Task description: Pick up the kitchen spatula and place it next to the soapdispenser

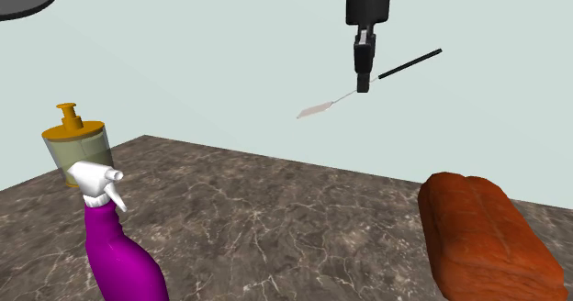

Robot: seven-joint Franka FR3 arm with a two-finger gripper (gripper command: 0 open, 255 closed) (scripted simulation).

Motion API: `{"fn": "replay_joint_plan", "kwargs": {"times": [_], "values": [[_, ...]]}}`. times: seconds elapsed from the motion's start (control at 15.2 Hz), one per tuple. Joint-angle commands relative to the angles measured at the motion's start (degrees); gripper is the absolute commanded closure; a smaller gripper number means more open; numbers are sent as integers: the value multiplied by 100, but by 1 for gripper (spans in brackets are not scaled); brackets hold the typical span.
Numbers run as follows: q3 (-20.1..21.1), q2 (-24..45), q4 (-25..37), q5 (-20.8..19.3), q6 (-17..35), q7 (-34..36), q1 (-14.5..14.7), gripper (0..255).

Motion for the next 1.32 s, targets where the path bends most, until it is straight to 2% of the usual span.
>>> {"fn": "replay_joint_plan", "kwargs": {"times": [0.0, 0.13, 0.4, 0.59, 0.92, 1.25], "values": [[-6, 72, 243, 41, -183, -22, -36, 255], [-13, 141, 449, 82, -329, -47, -75, 255], [202, -632, -435, -377, -131, 631, 503, 255], [436, -1112, -946, -636, -62, 1150, 817, 255], [887, -1731, -1590, -902, -34, 1987, 1204, 255], [1360, -2146, -2026, -995, -59, 2776, 1507, 255]]}}
